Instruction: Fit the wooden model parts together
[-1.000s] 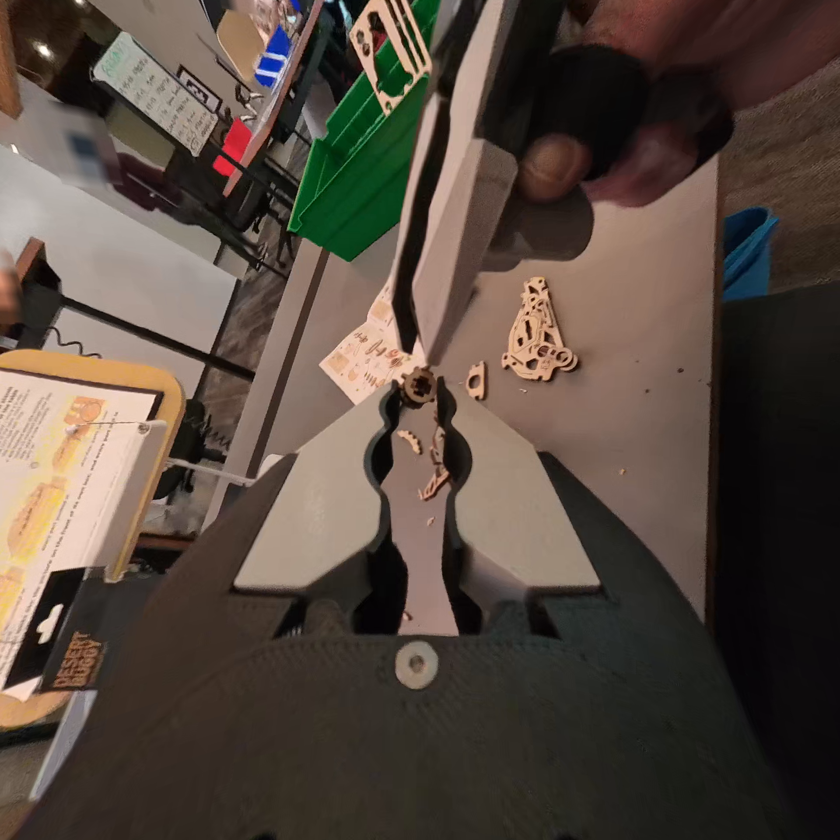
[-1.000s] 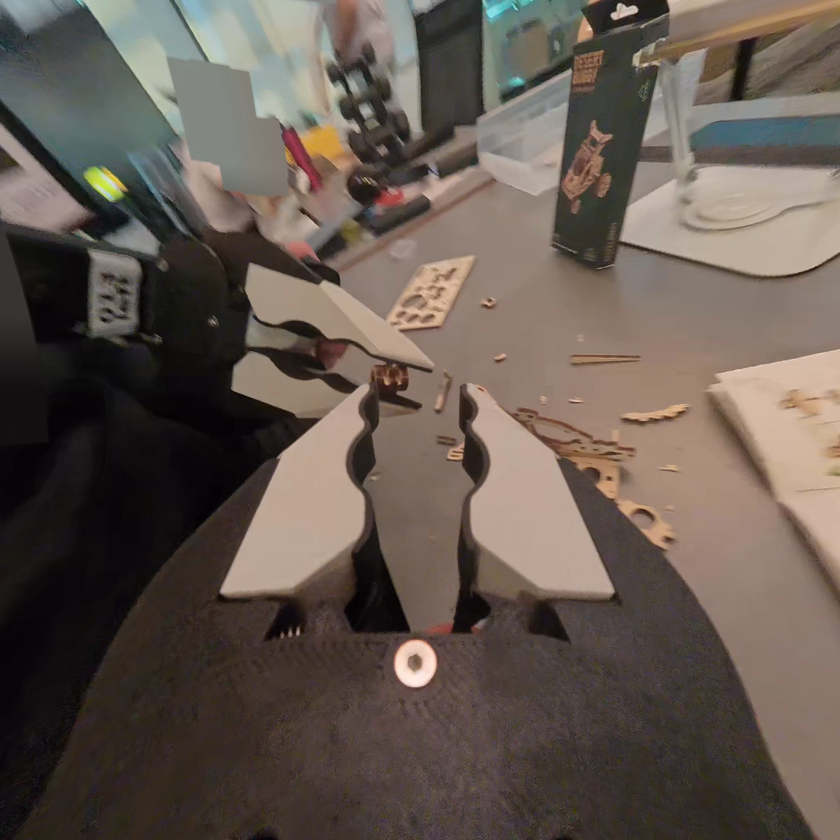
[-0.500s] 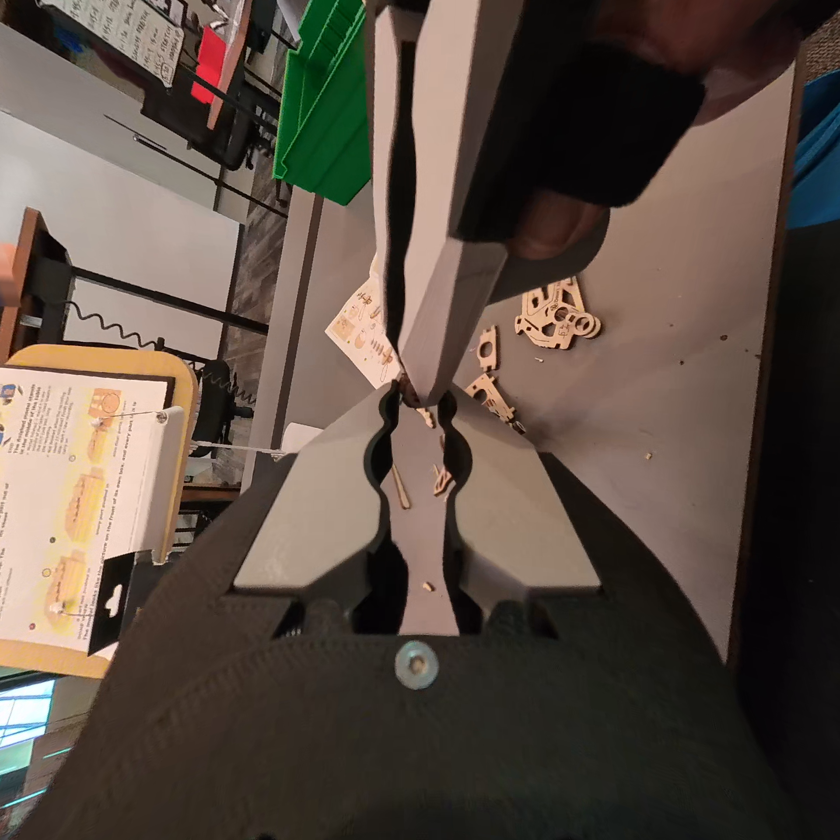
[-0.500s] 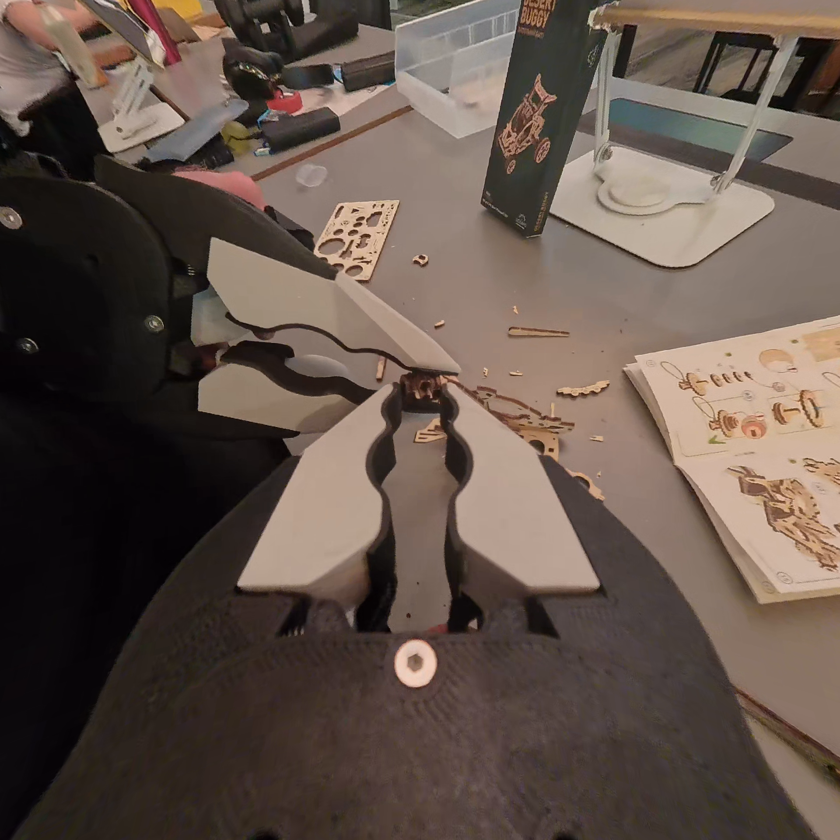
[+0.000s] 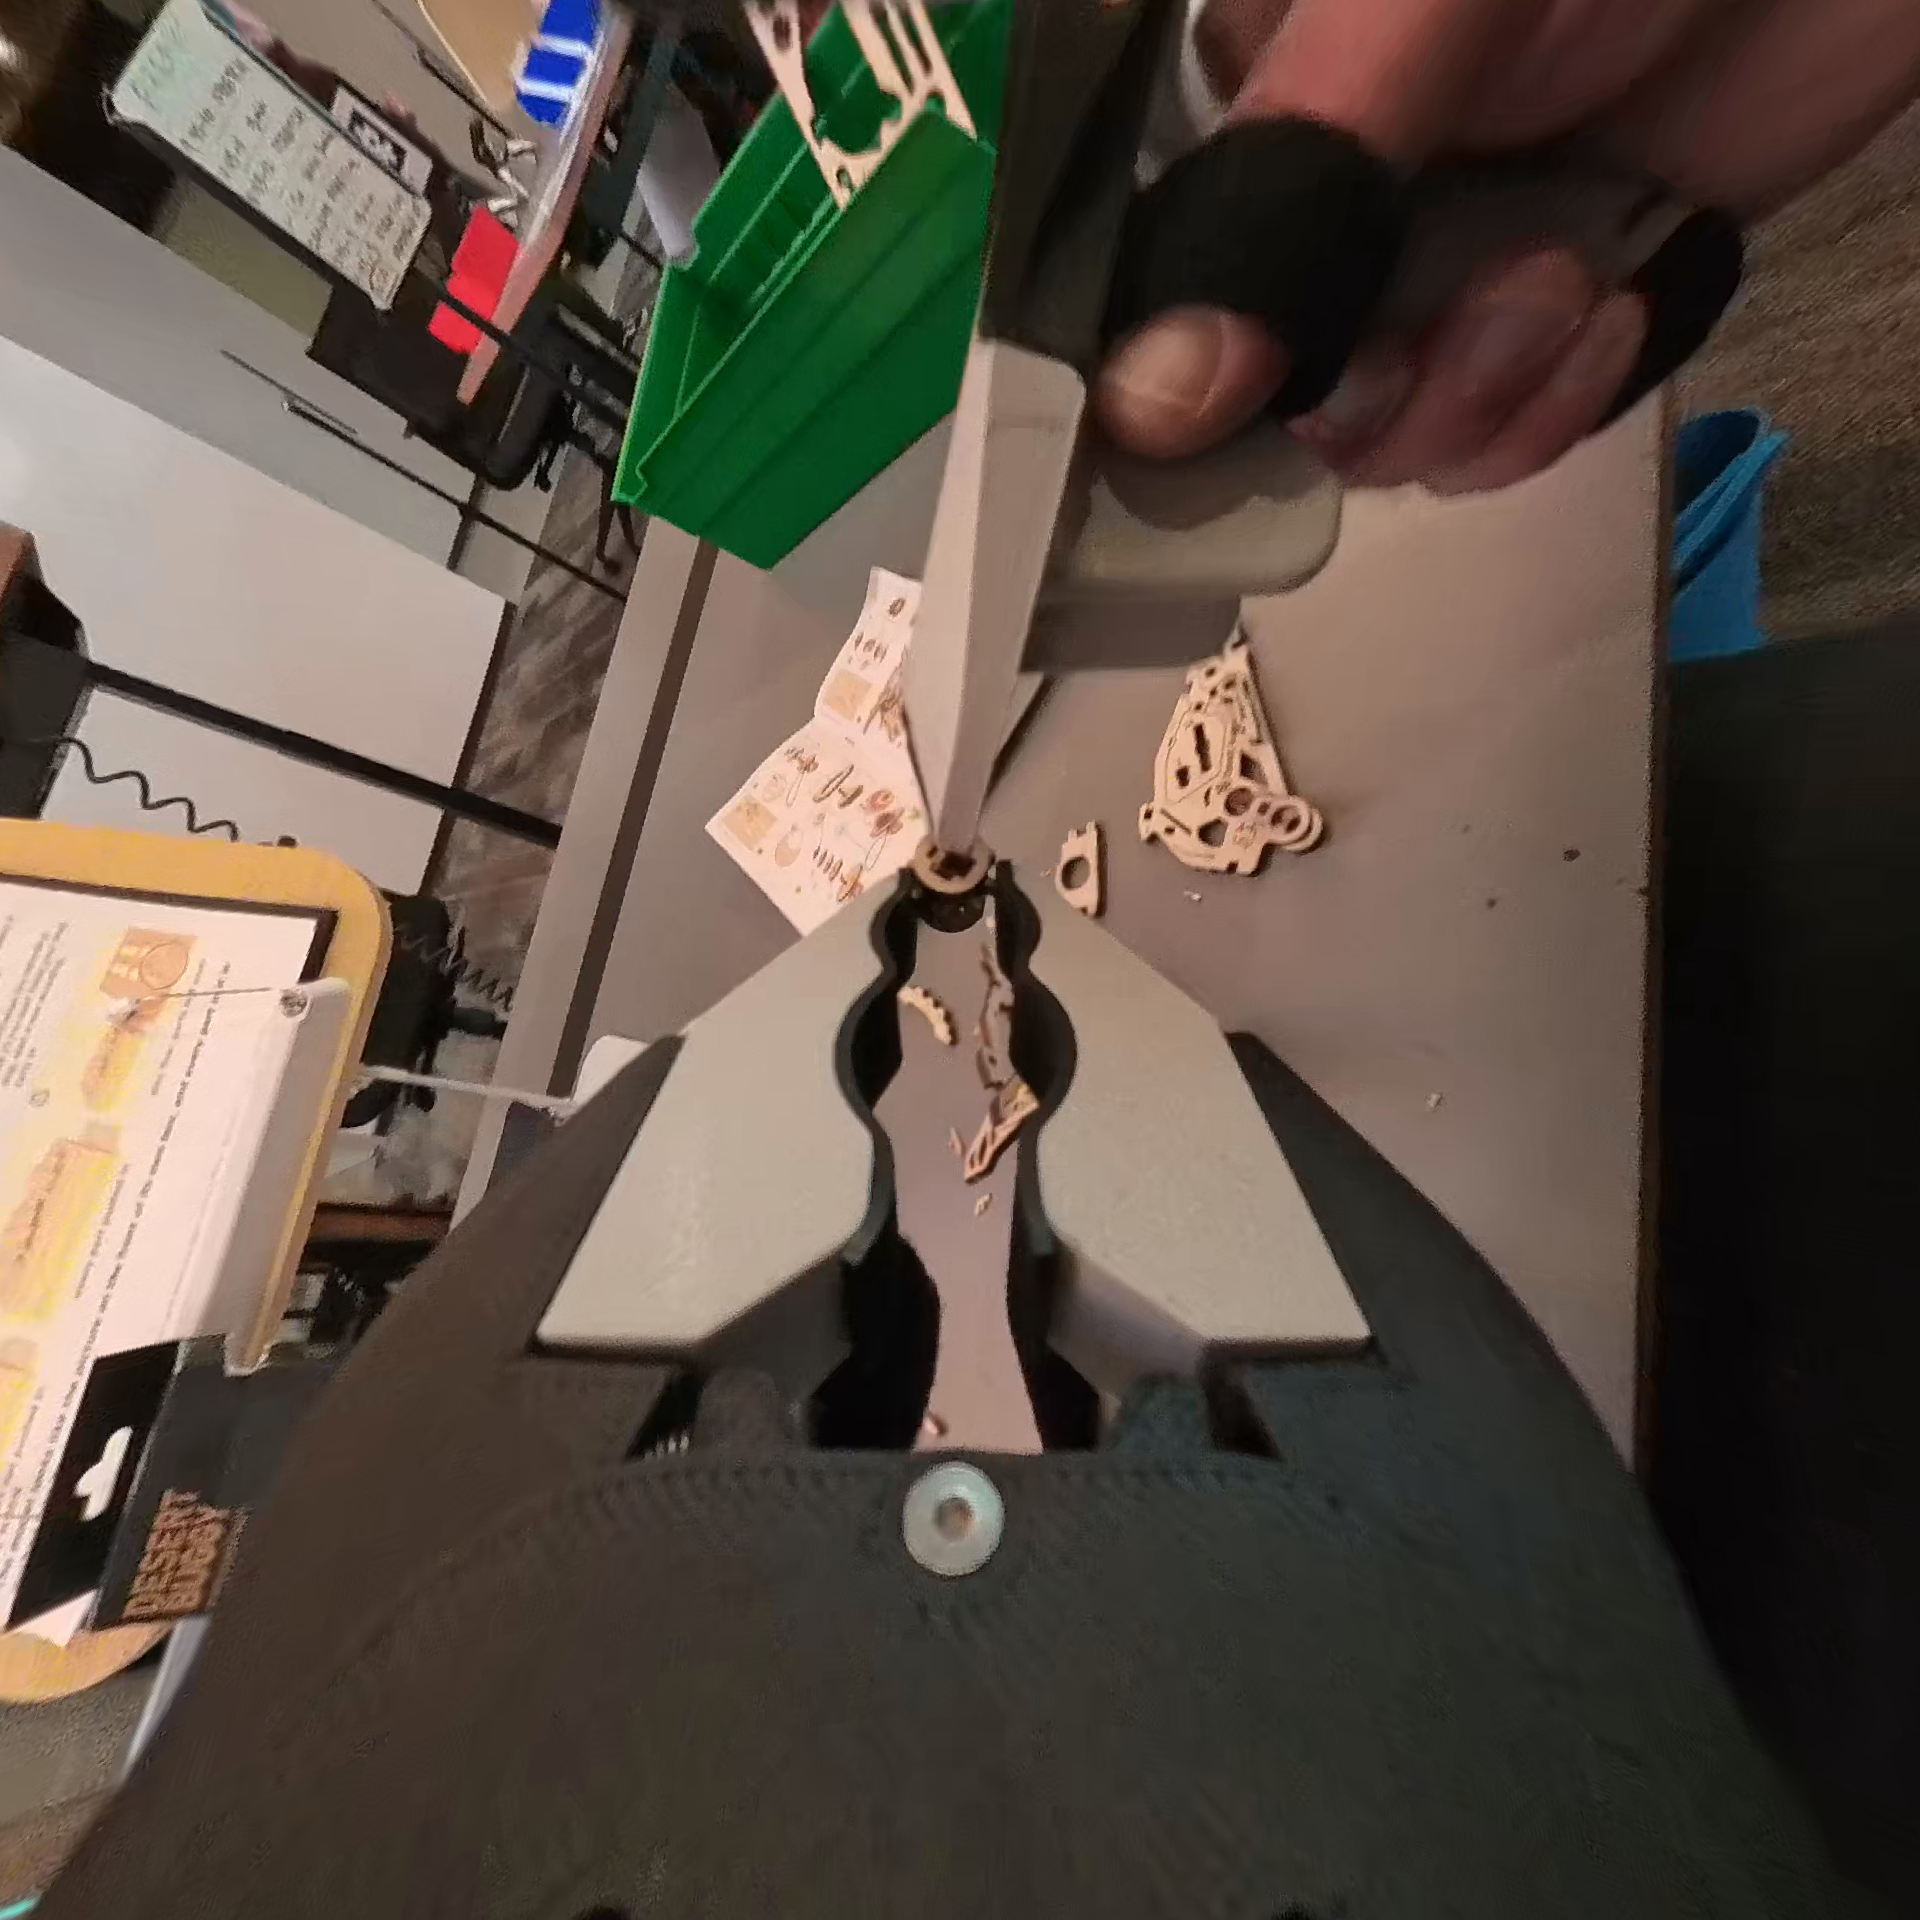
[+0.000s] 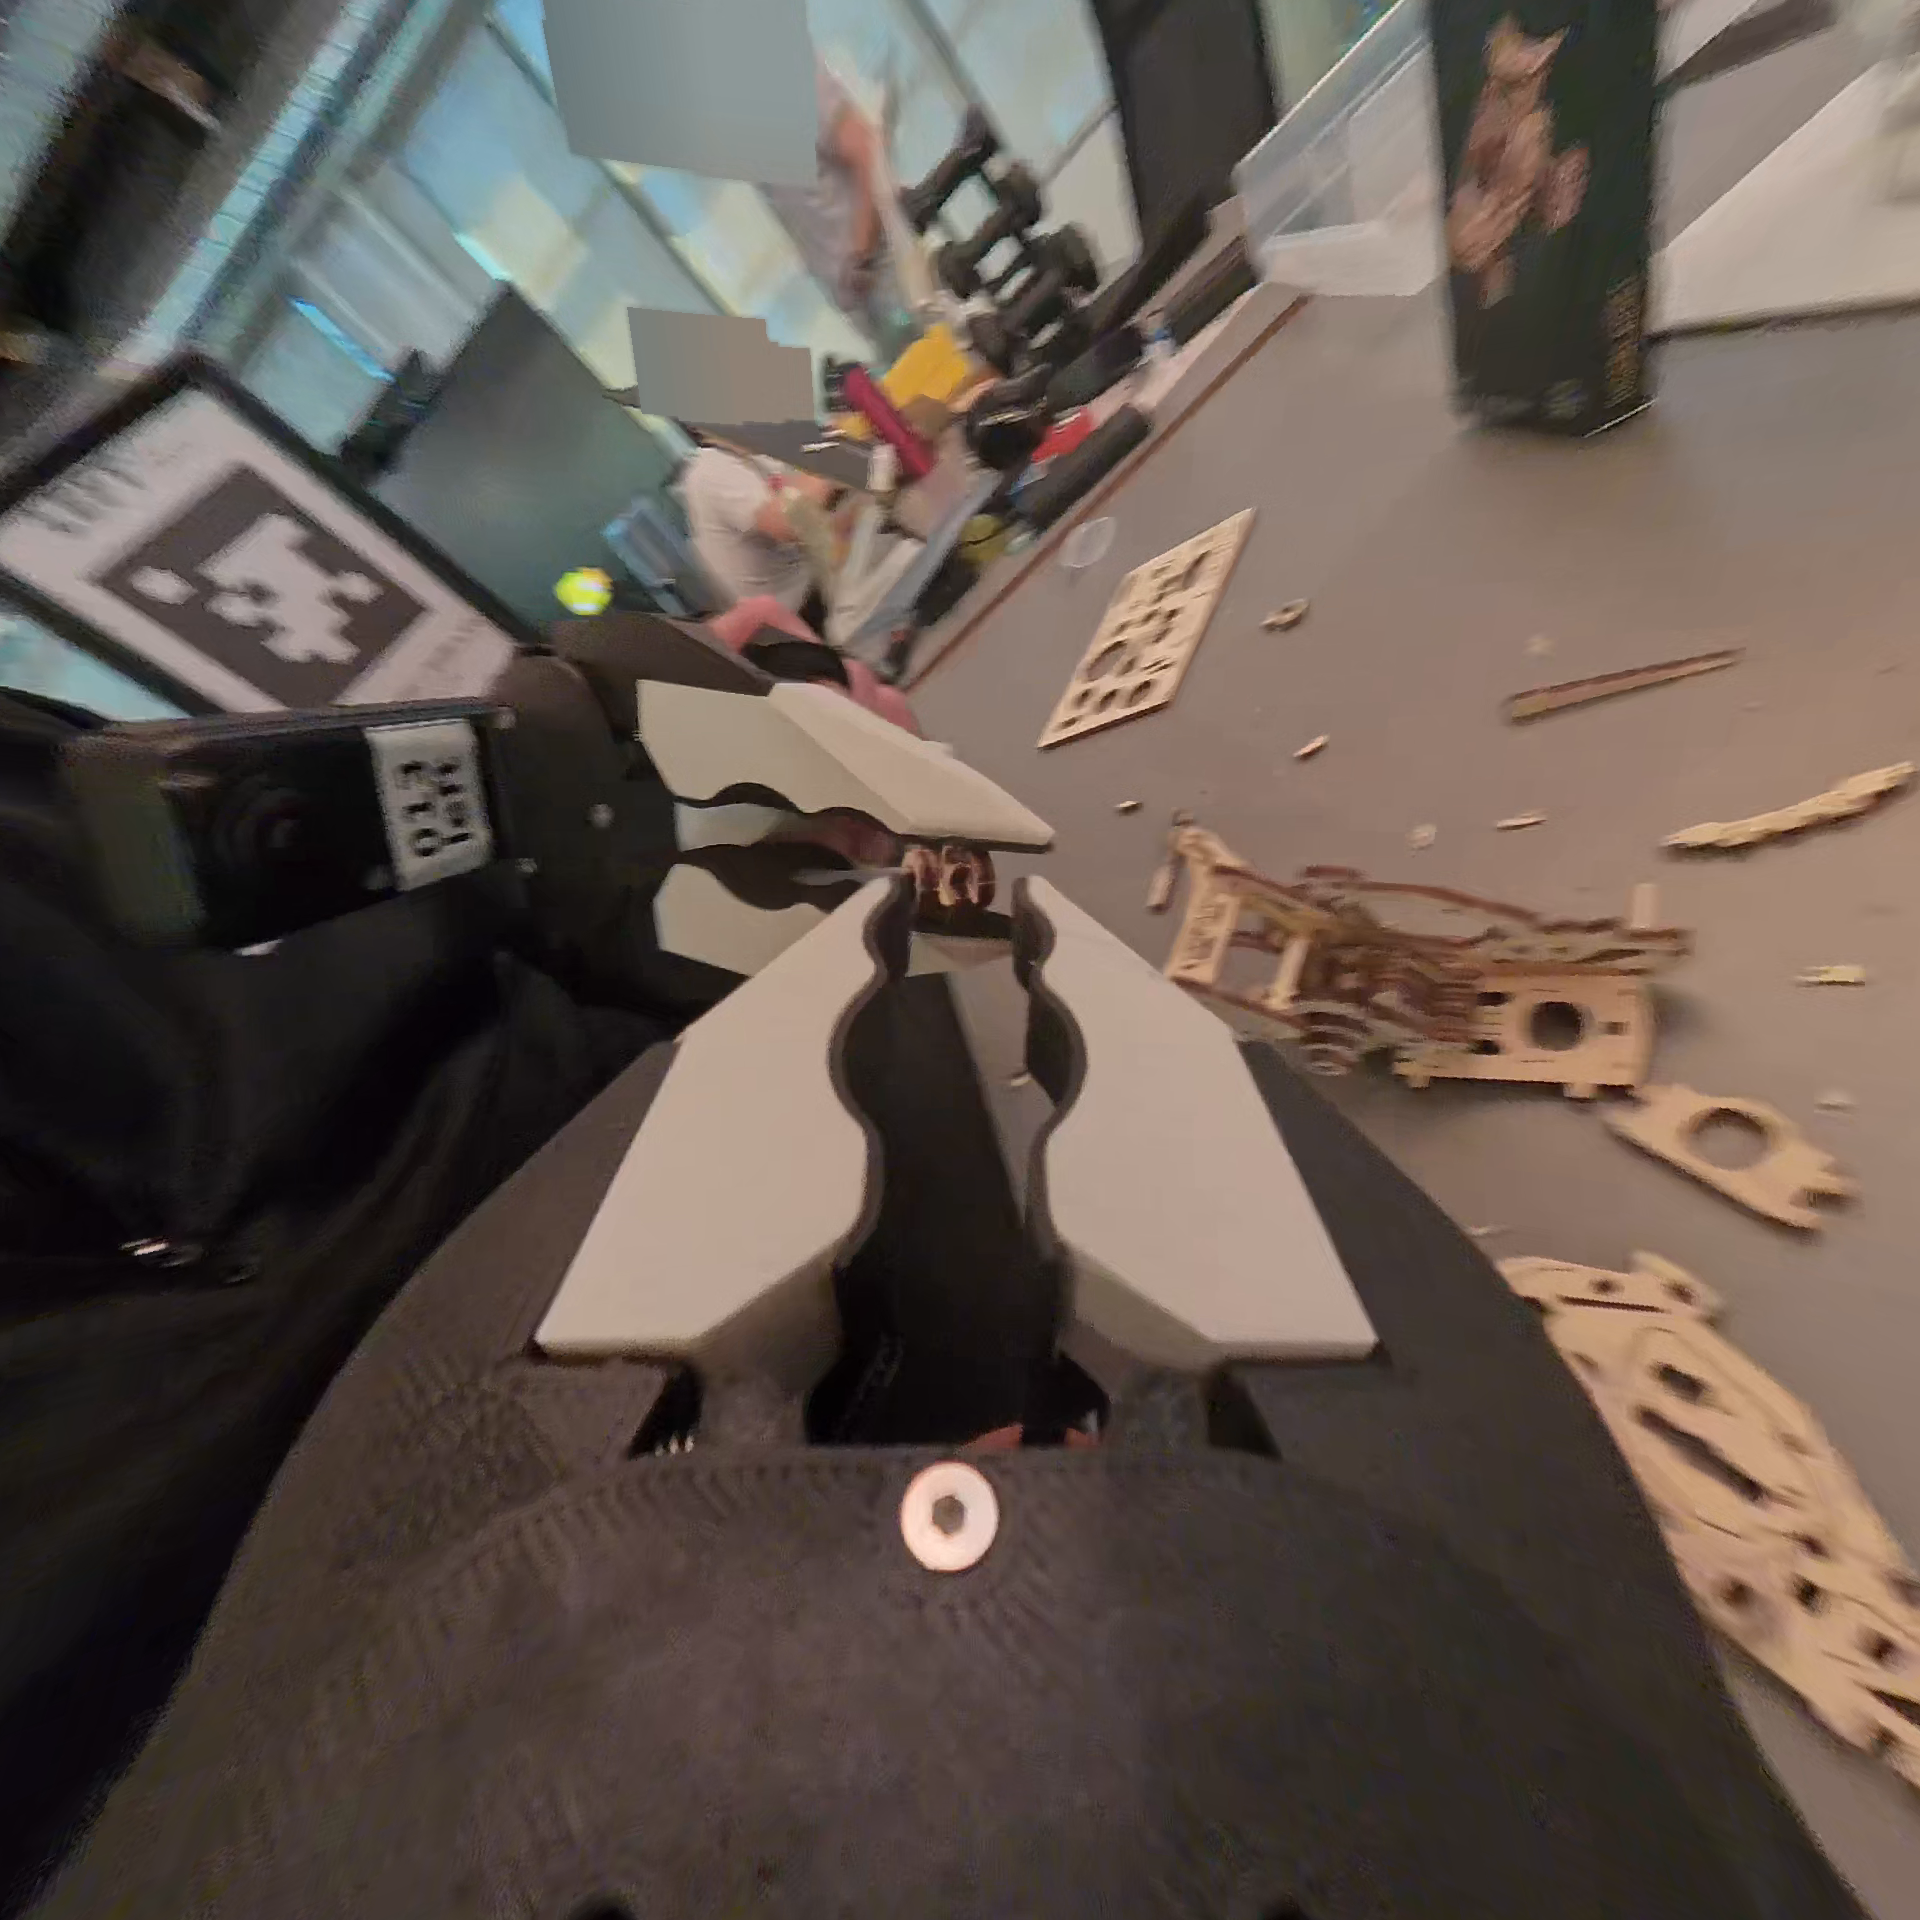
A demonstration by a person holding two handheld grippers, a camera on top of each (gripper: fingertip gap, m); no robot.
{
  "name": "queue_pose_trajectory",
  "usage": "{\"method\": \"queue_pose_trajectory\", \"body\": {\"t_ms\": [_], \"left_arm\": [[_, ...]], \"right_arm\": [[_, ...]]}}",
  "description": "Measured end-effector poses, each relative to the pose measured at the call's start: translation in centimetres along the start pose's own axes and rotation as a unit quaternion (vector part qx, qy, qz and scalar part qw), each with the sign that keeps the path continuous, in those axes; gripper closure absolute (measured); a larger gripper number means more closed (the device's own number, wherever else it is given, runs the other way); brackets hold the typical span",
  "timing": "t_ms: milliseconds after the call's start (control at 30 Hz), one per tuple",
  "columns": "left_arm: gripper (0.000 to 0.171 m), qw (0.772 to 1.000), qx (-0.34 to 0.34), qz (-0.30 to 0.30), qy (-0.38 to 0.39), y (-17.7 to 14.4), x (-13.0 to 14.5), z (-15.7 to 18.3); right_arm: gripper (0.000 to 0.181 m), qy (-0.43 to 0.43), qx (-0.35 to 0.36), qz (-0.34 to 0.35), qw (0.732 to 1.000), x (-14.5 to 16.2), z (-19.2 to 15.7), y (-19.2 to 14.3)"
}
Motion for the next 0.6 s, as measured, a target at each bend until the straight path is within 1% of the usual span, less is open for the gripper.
{"method": "queue_pose_trajectory", "body": {"t_ms": [67, 133, 233, 300, 367, 467, 600], "left_arm": [[0.159, 0.999, -0.006, -0.032, 0.006, 0.4, 0.7, -0.1], [0.159, 0.999, -0.005, -0.045, 0.005, 0.7, 1.0, -0.1], [0.159, 0.998, -0.010, -0.058, 0.017, 1.0, 0.9, 0.1], [0.159, 0.997, -0.018, -0.067, 0.027, 1.1, 0.8, 0.1], [0.159, 0.996, -0.014, -0.078, 0.027, 1.3, 0.9, 0.3], [0.159, 0.996, -0.015, -0.081, 0.031, 1.3, 1.1, 0.4], [0.159, 0.997, -0.013, -0.079, 0.024, 1.2, 1.1, 0.5]], "right_arm": [[0.156, -0.066, 0.073, -0.019, 0.995, -0.3, 0.3, -0.5], [0.156, -0.131, 0.131, -0.053, 0.981, -0.5, 0.0, -0.6], [0.154, -0.167, 0.181, -0.096, 0.964, -0.2, -0.2, 0.0], [0.156, -0.174, 0.197, -0.110, 0.959, 0.1, 0.0, 0.4], [0.164, -0.191, 0.209, -0.124, 0.951, 0.5, 0.1, 0.7], [0.169, -0.218, 0.228, -0.136, 0.939, 0.7, 0.2, 1.0], [0.169, -0.220, 0.225, -0.139, 0.939, 0.8, 0.2, 1.0]]}}
Point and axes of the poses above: each gripper's, where its closed fingertips meet, y out along the fingers, x out of its underside, z = x × y across the jaws, the point moved 3 cm from there along -y, back along the fingers, and after that the axes turned 11 degrees about -y, right-handed, at the moved point
